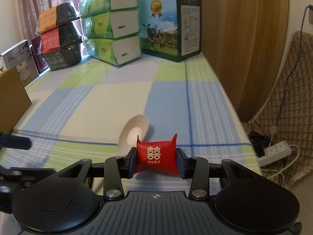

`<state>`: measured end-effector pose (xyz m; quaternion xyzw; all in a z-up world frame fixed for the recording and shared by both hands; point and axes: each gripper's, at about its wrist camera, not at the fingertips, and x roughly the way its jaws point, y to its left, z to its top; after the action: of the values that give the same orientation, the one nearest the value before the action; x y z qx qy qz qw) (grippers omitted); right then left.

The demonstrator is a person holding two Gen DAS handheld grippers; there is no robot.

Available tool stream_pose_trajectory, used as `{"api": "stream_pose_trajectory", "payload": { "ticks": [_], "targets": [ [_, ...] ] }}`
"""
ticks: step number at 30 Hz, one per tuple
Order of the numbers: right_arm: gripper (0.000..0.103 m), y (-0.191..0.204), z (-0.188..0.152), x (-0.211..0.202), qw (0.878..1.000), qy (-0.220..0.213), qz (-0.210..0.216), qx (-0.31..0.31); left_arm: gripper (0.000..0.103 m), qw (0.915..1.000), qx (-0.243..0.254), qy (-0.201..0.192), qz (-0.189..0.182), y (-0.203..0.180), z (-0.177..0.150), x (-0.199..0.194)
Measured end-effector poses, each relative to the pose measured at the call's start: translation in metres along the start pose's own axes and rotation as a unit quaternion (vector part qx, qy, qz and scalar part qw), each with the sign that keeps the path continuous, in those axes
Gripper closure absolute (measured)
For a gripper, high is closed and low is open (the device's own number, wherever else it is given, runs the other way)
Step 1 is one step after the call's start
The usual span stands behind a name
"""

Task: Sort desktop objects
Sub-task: 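Grasp the red packet with the right tool while the left tool grasps the wooden spoon, then carry the spoon with the left tool while the right tool carries the red packet over the cardboard box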

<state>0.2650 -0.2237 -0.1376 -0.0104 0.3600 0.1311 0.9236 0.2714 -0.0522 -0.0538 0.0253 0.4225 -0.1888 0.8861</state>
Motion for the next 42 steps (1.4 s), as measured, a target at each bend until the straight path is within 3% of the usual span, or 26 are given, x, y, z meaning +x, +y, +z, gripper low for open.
{"api": "stream_pose_trajectory", "payload": {
  "ticks": [7, 9, 13, 16, 22, 34, 39, 42],
  "targets": [
    [0.065, -0.025, -0.013, -0.020, 0.999, 0.004, -0.025, 0.034, 0.047, 0.9987, 0.038, 0.004, -0.035, -0.035, 0.006, 0.031],
    [0.065, -0.030, -0.018, -0.024, 0.999, 0.005, -0.029, 0.041, 0.062, 0.9982, 0.045, 0.001, -0.039, -0.041, 0.010, 0.041],
    [0.065, -0.035, -0.024, -0.031, 0.998, 0.004, -0.032, 0.057, 0.075, 0.9984, 0.045, -0.005, -0.033, -0.048, 0.013, 0.054],
    [0.065, -0.033, -0.026, -0.035, 0.998, 0.005, -0.030, 0.060, 0.099, 0.9981, 0.059, 0.000, -0.017, -0.053, 0.014, 0.055],
    [0.065, -0.017, -0.035, -0.050, 0.997, 0.008, -0.011, 0.070, 0.099, 0.9986, 0.048, 0.018, -0.008, -0.041, -0.016, 0.022],
    [0.065, 0.073, -0.087, -0.111, 0.997, 0.032, 0.053, 0.047, 0.099, 0.9980, -0.011, 0.025, 0.057, 0.001, -0.145, -0.110],
    [0.065, 0.098, -0.107, -0.128, 0.996, 0.047, 0.064, 0.045, 0.098, 0.9969, -0.028, 0.019, 0.072, 0.013, -0.167, -0.136],
    [0.065, 0.103, -0.114, -0.133, 0.996, 0.052, 0.062, 0.047, 0.090, 0.9965, -0.035, 0.008, 0.076, 0.016, -0.167, -0.139]
  ]
}}
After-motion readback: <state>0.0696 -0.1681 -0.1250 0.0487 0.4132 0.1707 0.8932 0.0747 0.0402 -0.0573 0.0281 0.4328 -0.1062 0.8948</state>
